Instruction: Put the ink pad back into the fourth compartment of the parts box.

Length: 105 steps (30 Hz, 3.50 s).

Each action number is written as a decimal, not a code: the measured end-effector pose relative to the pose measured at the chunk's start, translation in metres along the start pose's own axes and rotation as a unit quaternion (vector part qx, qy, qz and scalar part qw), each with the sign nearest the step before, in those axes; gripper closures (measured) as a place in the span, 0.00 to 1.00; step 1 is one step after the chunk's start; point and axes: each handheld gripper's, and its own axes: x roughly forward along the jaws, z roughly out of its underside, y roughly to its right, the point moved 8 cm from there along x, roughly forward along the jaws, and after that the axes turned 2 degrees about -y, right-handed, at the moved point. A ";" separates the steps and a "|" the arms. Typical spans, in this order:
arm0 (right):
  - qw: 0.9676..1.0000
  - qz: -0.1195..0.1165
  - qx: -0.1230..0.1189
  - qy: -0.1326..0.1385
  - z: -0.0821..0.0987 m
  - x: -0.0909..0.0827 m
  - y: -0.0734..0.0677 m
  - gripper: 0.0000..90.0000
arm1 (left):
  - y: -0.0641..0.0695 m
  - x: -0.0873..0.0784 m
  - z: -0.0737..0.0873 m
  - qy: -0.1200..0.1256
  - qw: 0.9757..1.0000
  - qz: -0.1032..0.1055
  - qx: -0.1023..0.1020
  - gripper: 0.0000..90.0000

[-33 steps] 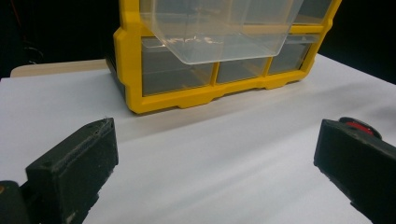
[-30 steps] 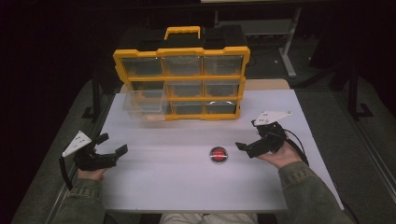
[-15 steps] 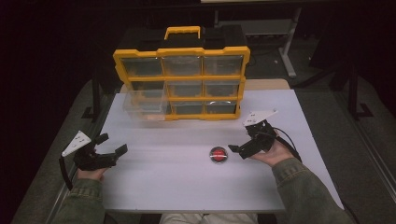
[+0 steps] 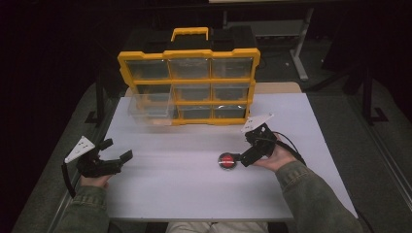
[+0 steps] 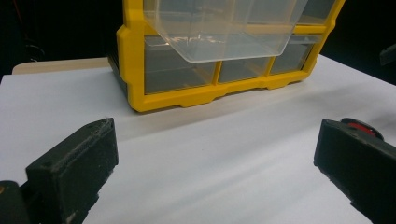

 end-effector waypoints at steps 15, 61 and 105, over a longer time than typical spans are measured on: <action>0.999 -0.025 -0.009 -0.021 -0.004 0.021 -0.005 0.00 | 0.000 0.001 0.000 0.001 1.000 0.002 0.002 0.00; 0.993 -0.069 -0.029 -0.090 0.016 0.069 -0.019 0.16 | 0.002 0.002 0.001 -0.003 1.000 0.007 0.002 0.00; 0.995 -0.072 -0.018 -0.074 0.020 0.070 -0.017 0.32 | 0.003 0.003 0.001 -0.005 1.000 0.010 0.006 0.00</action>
